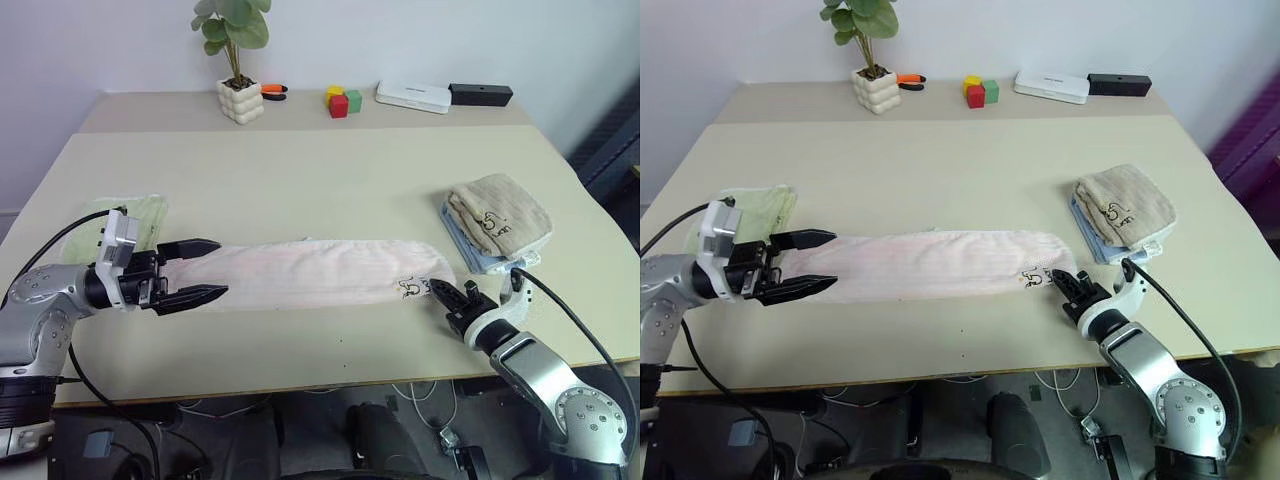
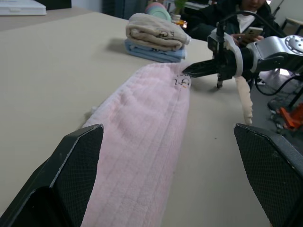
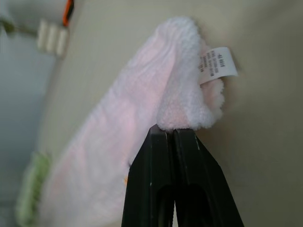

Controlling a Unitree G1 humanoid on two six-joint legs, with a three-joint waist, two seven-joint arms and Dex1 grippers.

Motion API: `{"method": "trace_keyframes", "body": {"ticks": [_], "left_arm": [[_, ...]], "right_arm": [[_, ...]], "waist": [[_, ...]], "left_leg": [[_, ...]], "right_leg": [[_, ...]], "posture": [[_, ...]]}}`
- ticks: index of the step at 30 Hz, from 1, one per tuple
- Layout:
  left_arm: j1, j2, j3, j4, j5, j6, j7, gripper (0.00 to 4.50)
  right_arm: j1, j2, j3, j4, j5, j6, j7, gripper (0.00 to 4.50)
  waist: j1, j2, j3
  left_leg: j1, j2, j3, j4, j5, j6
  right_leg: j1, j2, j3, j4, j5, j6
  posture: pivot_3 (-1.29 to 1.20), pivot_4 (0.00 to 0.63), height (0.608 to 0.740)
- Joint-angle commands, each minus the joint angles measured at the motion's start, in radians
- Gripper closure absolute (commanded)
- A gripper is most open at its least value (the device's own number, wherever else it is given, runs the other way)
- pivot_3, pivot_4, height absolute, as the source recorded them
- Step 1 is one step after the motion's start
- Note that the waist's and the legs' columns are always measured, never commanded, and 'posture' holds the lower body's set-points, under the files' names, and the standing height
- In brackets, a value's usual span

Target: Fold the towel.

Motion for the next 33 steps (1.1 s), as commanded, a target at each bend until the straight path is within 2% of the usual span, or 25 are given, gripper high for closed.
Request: {"method": "trace_keyframes", "body": {"ticks": [1, 7, 13, 22, 33], "left_arm": [[-0.005, -0.002, 0.027, -0.005, -0.013, -0.009, 0.003, 0.0], [-0.005, -0.01, 0.031, -0.006, -0.014, -0.012, 0.013, 0.0], [0.022, -0.006, 0.05, -0.018, -0.022, -0.007, 0.017, 0.0], [0.069, 0.009, 0.091, -0.059, -0.033, 0.003, 0.025, 0.0], [0.168, 0.015, 0.16, -0.147, -0.065, 0.029, 0.062, 0.0]], "right_arm": [[-0.035, -0.065, 0.041, -0.112, -0.155, 0.0, 0.142, 4.48], [-0.111, -0.06, 0.13, -0.218, -0.292, -0.007, 0.226, 4.48], [-0.148, -0.113, 0.239, -0.282, -0.479, -0.003, 0.349, 4.48], [-0.271, -0.071, 0.369, -0.205, -0.609, 0.035, 0.46, 4.48], [-0.346, 0.049, 0.424, -0.143, -0.627, 0.112, 0.53, 4.48]], "waist": [[0.001, 0.0, 0.0], [0.001, 0.0, 0.0], [0.004, 0.0, 0.0], [0.003, 0.0, 0.0], [0.003, 0.0, 0.0]], "left_leg": [[-0.001, 0.0, 0.0, 0.0, 0.0, 0.0], [-0.001, 0.001, -0.001, -0.001, 0.0, 0.0], [-0.006, 0.0, -0.001, 0.003, 0.0, 0.001], [-0.007, 0.0, -0.002, 0.004, -0.001, 0.001], [-0.008, 0.0, -0.002, 0.005, -0.001, 0.002]], "right_leg": [[0.0, 0.0, 0.0, 0.0, 0.0, 0.0], [-0.002, 0.003, -0.001, 0.0, 0.0, 0.001], [-0.004, 0.002, -0.001, 0.0, 0.0, 0.001], [-0.004, 0.002, -0.002, 0.0, 0.0, 0.001], [-0.005, 0.002, -0.002, 0.001, 0.0, 0.001]], "posture": [[0.0, 0.15, 0.74], [0.0, 0.15, 0.74], [0.0, 0.15, 0.74], [0.0, 0.15, 0.74], [0.0, 0.15, 0.74]]}}
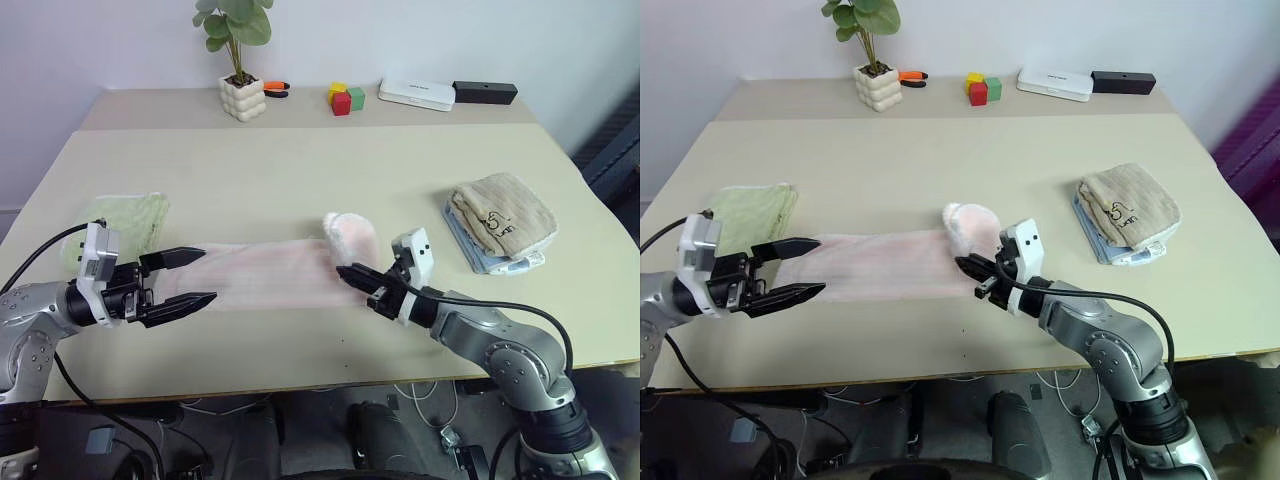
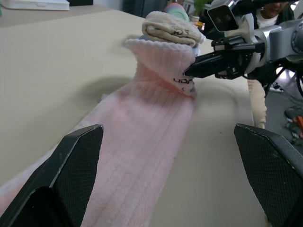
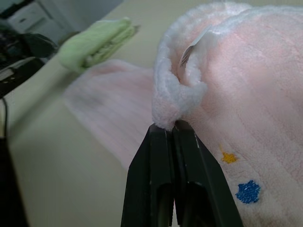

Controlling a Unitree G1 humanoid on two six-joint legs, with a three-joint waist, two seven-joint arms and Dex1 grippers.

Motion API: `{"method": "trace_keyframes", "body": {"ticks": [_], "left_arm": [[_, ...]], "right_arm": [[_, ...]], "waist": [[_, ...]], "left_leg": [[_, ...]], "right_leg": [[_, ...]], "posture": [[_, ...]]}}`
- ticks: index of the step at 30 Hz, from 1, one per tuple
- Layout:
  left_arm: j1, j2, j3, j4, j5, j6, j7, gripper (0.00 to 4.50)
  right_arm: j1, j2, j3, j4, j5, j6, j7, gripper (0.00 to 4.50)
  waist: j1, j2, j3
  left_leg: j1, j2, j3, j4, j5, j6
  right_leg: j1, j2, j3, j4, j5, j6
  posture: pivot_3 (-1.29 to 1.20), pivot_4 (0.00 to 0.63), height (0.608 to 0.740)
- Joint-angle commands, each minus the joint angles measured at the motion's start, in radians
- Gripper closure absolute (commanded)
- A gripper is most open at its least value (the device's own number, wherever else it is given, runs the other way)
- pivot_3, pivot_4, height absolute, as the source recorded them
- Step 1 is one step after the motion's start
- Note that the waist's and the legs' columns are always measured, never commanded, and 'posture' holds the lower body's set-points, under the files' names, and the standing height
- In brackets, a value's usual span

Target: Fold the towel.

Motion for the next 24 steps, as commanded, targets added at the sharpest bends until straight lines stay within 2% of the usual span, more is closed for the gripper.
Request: {"method": "trace_keyframes", "body": {"ticks": [1, 8, 16, 19, 24], "left_arm": [[0.021, 0.013, 0.043, -0.048, -0.027, 0.007, 0.012, 0.0], [0.067, 0.023, 0.079, -0.089, -0.049, 0.025, 0.027, 0.0], [0.107, 0.027, 0.102, -0.121, -0.059, 0.037, 0.043, 0.0], [0.112, 0.032, 0.111, -0.127, -0.064, 0.043, 0.047, 0.0], [0.118, 0.039, 0.117, -0.134, -0.068, 0.049, 0.051, 0.0]], "right_arm": [[-0.015, 0.032, 0.015, -0.003, -0.006, 0.014, 0.027, 4.48], [-0.022, 0.073, 0.032, 0.023, -0.01, 0.06, 0.05, 4.48], [-0.051, 0.119, 0.077, 0.103, -0.089, 0.056, 0.091, 4.48], [-0.062, 0.148, 0.08, 0.136, -0.114, 0.049, 0.103, 3.59], [-0.066, 0.18, 0.074, 0.152, -0.141, 0.043, 0.117, 1.08]], "waist": [[0.0, 0.0, 0.0], [-0.001, 0.0, 0.0], [-0.002, 0.0, 0.0], [-0.002, 0.0, 0.0], [-0.002, 0.0, 0.0]], "left_leg": [[0.0, 0.0, 0.0, 0.0, 0.0, 0.0], [0.0, 0.0, 0.0, 0.0, 0.0, 0.0], [0.0, 0.0, 0.0, 0.0, 0.0, 0.0], [0.0, 0.0, 0.0, 0.0, 0.0, 0.0], [0.0, 0.0, 0.0, 0.0, 0.0, 0.0]], "right_leg": [[0.0, 0.0, 0.0, 0.0, 0.0, 0.0], [-0.001, 0.0, 0.0, 0.0, 0.0, 0.0], [-0.001, 0.0, 0.0, 0.001, 0.0, 0.0], [-0.001, 0.0, 0.0, 0.001, 0.0, 0.0], [-0.001, 0.0, 0.0, 0.001, 0.0, 0.0]], "posture": [[0.0, 0.15, 0.74], [0.0, 0.15, 0.74], [0.0, 0.15, 0.74], [0.0, 0.15, 0.74], [0.0, 0.15, 0.74]]}}
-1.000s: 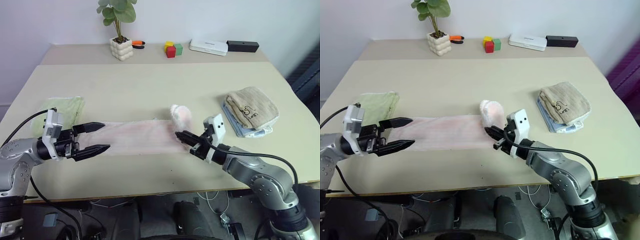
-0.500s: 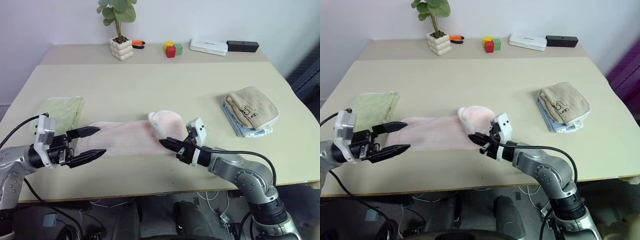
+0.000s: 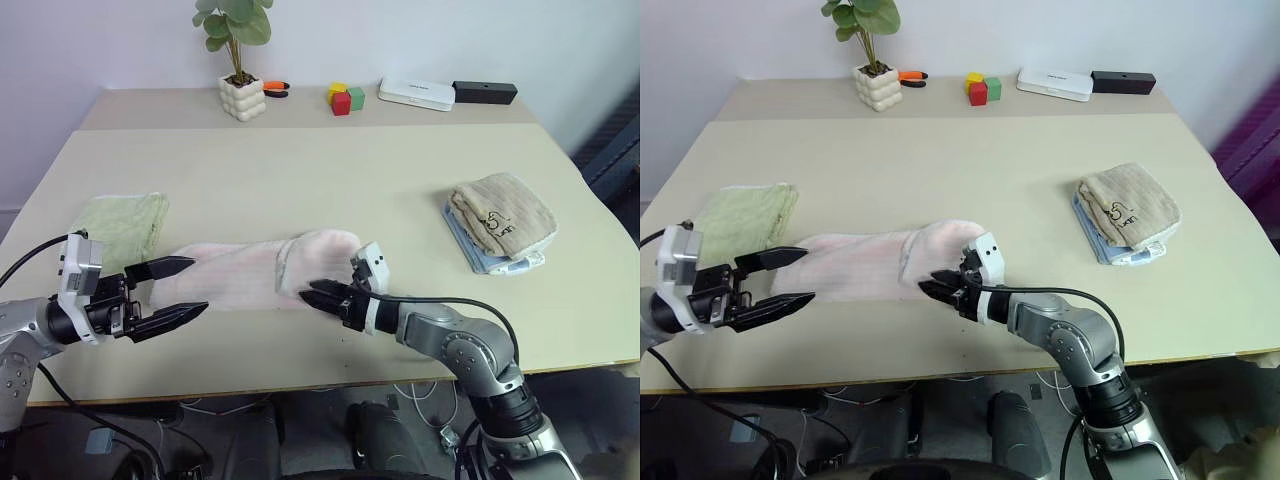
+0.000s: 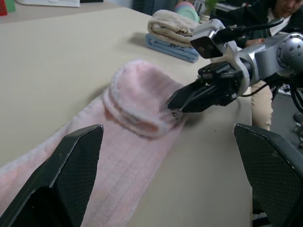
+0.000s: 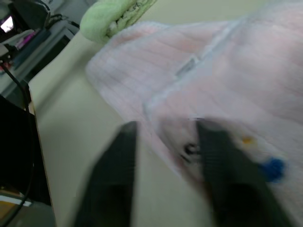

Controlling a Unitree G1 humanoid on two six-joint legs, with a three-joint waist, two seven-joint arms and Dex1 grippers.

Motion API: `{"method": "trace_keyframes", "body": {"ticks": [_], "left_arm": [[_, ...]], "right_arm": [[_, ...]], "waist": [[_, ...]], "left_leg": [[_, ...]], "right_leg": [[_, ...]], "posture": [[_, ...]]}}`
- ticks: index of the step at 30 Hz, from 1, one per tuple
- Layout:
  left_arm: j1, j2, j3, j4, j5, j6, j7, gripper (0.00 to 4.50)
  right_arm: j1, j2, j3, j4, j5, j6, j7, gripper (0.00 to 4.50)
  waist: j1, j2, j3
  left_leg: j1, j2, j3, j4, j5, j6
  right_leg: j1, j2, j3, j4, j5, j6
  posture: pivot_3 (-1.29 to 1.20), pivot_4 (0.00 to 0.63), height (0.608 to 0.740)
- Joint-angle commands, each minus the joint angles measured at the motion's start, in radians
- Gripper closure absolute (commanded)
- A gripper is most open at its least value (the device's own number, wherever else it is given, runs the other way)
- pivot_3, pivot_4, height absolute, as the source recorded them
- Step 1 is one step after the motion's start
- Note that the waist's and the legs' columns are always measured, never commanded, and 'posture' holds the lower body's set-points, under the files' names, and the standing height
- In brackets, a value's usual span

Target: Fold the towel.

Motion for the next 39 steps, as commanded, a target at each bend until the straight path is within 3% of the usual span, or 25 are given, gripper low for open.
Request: {"method": "trace_keyframes", "body": {"ticks": [1, 2, 3, 10, 13, 15, 18, 25, 39], "left_arm": [[0.004, 0.017, 0.034, -0.033, -0.021, 0.006, 0.004, 0.0], [0.005, 0.017, 0.033, -0.033, -0.022, 0.007, 0.004, 0.0], [0.004, 0.017, 0.031, -0.032, -0.023, 0.007, 0.005, 0.0], [-0.036, 0.001, -0.009, 0.009, -0.007, -0.013, -0.001, 0.0], [-0.068, -0.007, -0.034, 0.03, 0.003, -0.023, -0.004, 0.0], [-0.088, -0.011, -0.049, 0.045, 0.009, -0.029, -0.007, 0.0], [-0.103, -0.011, -0.058, 0.062, 0.014, -0.033, -0.017, 0.0], [-0.102, -0.015, -0.066, 0.052, 0.011, -0.023, -0.017, 0.0], [-0.023, -0.012, -0.027, -0.006, -0.004, -0.022, 0.012, 0.0]], "right_arm": [[-0.017, 0.021, -0.025, -0.018, -0.01, -0.019, 0.007, 0.59], [-0.02, 0.022, -0.038, -0.024, -0.01, -0.02, 0.006, 0.11], [-0.021, 0.016, -0.049, -0.036, -0.008, -0.022, 0.013, 0.04], [-0.067, -0.028, -0.271, -0.107, 0.203, -0.025, 0.127, 0.04], [-0.086, -0.058, -0.292, -0.102, 0.203, -0.032, 0.152, 0.04], [-0.102, -0.064, -0.276, -0.059, 0.125, -0.085, 0.148, 0.04], [-0.14, -0.053, -0.235, 0.047, -0.056, -0.242, 0.118, 0.85], [-0.177, -0.012, -0.098, 0.298, -0.36, -0.591, 0.174, 4.46], [-0.065, 0.071, 0.038, 0.457, -0.541, -0.831, 0.268, 4.49]], "waist": [[0.0, 0.0, 0.0], [-0.001, 0.0, 0.0], [0.0, 0.0, 0.0], [0.001, 0.0, 0.0], [0.001, 0.0, 0.0], [0.001, 0.0, 0.0], [-0.004, 0.0, 0.0], [-0.004, 0.0, 0.0], [-0.003, 0.001, 0.0]], "left_leg": [[0.0, 0.0, 0.0, 0.0, 0.0, 0.0], [0.0, 0.0, 0.0, 0.0, 0.0, 0.0], [0.0, 0.0, 0.0, 0.0, 0.0, 0.0], [0.0, 0.0, 0.0, 0.0, 0.0, 0.0], [0.0, 0.0, 0.0, 0.0, 0.0, 0.0], [0.0, 0.0, 0.0, 0.0, 0.0, 0.0], [0.0, 0.0, 0.0, 0.0, 0.0, 0.0], [-0.001, 0.0, 0.0, 0.0, 0.0, 0.0], [-0.001, 0.0, 0.0, 0.001, 0.0, 0.0]], "right_leg": [[0.0, 0.0, 0.0, 0.0, 0.0, 0.0], [0.0, 0.0, 0.0, 0.0, 0.0, 0.0], [0.0, 0.0, 0.0, 0.0, 0.0, 0.0], [0.0, 0.0, 0.0, 0.0, 0.0, 0.0], [0.0, 0.0, 0.0, 0.001, 0.0, 0.0], [0.0, 0.0, 0.0, 0.001, 0.0, 0.0], [-0.001, 0.001, 0.0, 0.001, 0.0, 0.001], [-0.003, 0.001, 0.0, 0.002, 0.001, 0.001], [-0.003, 0.001, 0.0, 0.004, 0.001, 0.001]], "posture": [[0.0, 0.15, 0.74], [0.0, 0.15, 0.74], [0.0, 0.15, 0.74], [0.0, 0.15, 0.74], [0.0, 0.15, 0.74], [0.0, 0.15, 0.74], [0.0, 0.15, 0.74], [0.0, 0.15, 0.74], [0.0, 0.15, 0.74]]}}
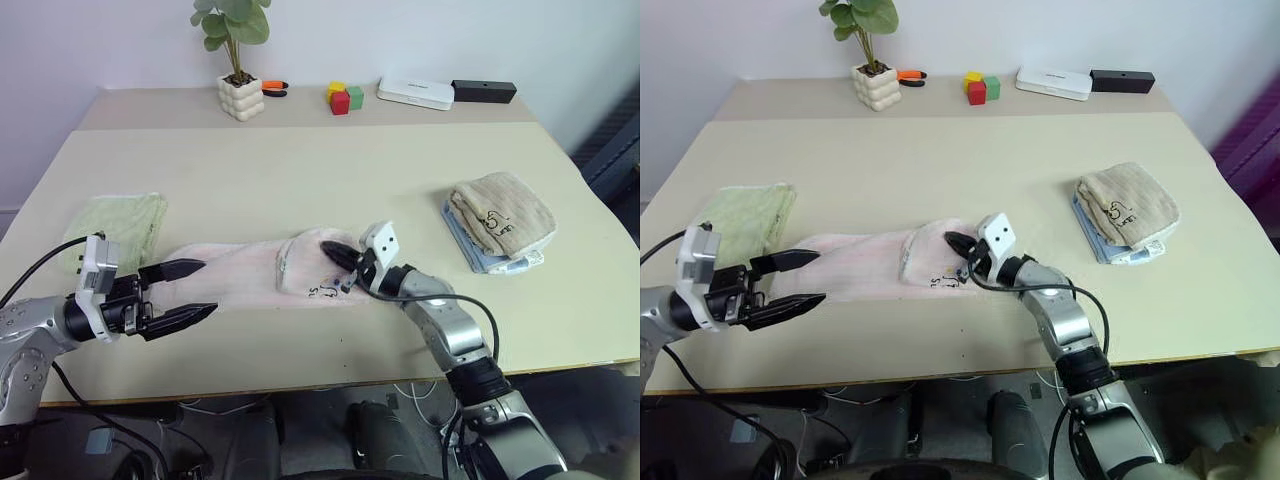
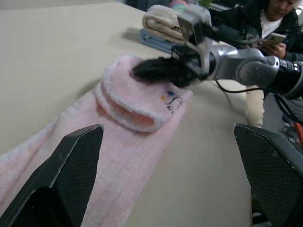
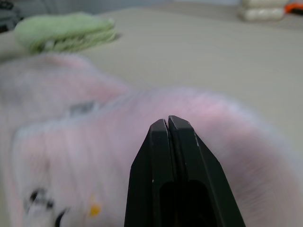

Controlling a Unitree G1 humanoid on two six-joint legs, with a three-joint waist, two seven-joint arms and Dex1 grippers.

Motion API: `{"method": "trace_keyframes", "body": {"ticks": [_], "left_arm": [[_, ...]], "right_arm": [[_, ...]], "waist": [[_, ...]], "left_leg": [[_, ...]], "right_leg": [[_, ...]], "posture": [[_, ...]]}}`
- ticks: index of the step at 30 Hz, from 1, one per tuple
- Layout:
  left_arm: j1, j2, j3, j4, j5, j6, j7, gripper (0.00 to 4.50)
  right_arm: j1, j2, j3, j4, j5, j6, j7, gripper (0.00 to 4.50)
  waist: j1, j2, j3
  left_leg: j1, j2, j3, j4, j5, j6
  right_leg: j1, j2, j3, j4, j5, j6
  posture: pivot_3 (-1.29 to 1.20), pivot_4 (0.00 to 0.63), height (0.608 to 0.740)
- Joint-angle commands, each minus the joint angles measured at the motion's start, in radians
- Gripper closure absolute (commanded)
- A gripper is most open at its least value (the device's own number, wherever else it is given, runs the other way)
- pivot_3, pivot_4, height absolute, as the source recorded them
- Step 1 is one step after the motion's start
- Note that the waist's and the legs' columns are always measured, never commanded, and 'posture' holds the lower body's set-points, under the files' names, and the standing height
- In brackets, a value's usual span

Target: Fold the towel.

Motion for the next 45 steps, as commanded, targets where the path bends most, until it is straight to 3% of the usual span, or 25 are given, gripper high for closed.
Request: {"method": "trace_keyframes", "body": {"ticks": [1, 7, 16, 19, 26, 27, 30, 37, 45], "left_arm": [[0.005, 0.005, 0.038, -0.033, -0.015, -0.011, 0.006, 0.0], [0.01, -0.002, 0.039, -0.039, -0.014, -0.008, 0.023, 0.0], [0.03, -0.045, 0.027, -0.045, -0.03, 0.077, 0.163, 0.0], [0.075, -0.071, 0.056, -0.092, -0.068, 0.148, 0.25, 0.0], [0.211, -0.118, 0.215, -0.236, -0.38, 0.403, 0.507, 0.0], [0.24, -0.145, 0.236, -0.256, -0.465, 0.426, 0.56, 0.0], [0.32, -0.224, 0.263, -0.298, -0.655, 0.447, 0.714, 0.0], [0.427, -0.332, 0.244, -0.322, -0.907, 0.38, 1.014, 0.0], [0.439, -0.401, 0.182, -0.285, -1.001, 0.306, 1.171, 0.0]], "right_arm": [[0.02, 0.021, 0.032, 0.0, -0.035, -0.049, 0.018, 4.49], [0.057, 0.005, 0.094, -0.032, -0.074, -0.052, 0.085, 4.49], [-0.047, -0.02, -0.007, -0.078, -0.036, 0.034, 0.08, 4.49], [-0.064, -0.061, -0.068, -0.159, 0.073, 0.103, 0.162, 3.66], [-0.086, -0.256, -0.162, -0.281, 0.159, 0.111, 0.331, 0.28], [-0.083, -0.285, -0.166, -0.284, 0.154, 0.102, 0.354, 0.02], [-0.071, -0.339, -0.166, -0.29, 0.147, 0.082, 0.395, 0.02], [-0.02, -0.461, -0.158, -0.326, 0.039, -0.13, 0.467, 0.02], [0.015, -0.533, -0.228, -0.332, 0.131, -0.028, 0.483, 0.02]], "waist": [[-0.001, 0.0, 0.0], [-0.001, -0.001, 0.0], [0.001, 0.0, 0.0], [0.002, 0.0, 0.0], [0.002, 0.0, 0.0], [0.002, 0.0, 0.0], [0.001, 0.0, 0.0], [0.008, 0.0, 0.0], [0.005, 0.0, 0.0]], "left_leg": [[0.0, 0.0, 0.0, 0.0, 0.0, 0.0], [0.001, 0.0, 0.0, 0.0, 0.0, 0.0], [0.002, 0.0, 0.0, 0.001, 0.0, 0.0], [0.002, 0.0, 0.0, 0.001, 0.0, 0.0], [0.002, 0.0, 0.0, 0.001, 0.0, 0.0], [0.003, 0.0, 0.0, 0.001, 0.0, 0.0], [0.003, 0.0, 0.0, 0.001, 0.0, 0.0], [0.004, -0.001, 0.0, 0.002, 0.0, 0.0], [0.01, -0.001, 0.0, 0.001, 0.0, 0.0]], "right_leg": [[0.0, 0.0, 0.0, 0.0, 0.0, 0.0], [0.0, 0.0, 0.0, 0.002, 0.0, 0.0], [0.0, 0.0, 0.0, 0.005, 0.0, 0.0], [-0.001, 0.0, 0.001, 0.007, 0.0, 0.0], [-0.002, -0.001, 0.001, 0.009, 0.0, 0.0], [-0.002, -0.001, 0.001, 0.009, 0.0, 0.0], [-0.001, -0.001, 0.001, 0.009, 0.0, 0.0], [0.0, -0.002, 0.001, 0.009, -0.001, 0.0], [0.008, -0.002, 0.001, 0.001, -0.002, -0.002]], "posture": [[0.0, 0.15, 0.74], [0.0, 0.15, 0.74], [0.0, 0.15, 0.74], [0.0, 0.15, 0.74], [0.0, 0.15, 0.74], [0.0, 0.15, 0.74], [0.0, 0.15, 0.74], [0.0, 0.15, 0.74], [0.0, 0.15, 0.74]]}}
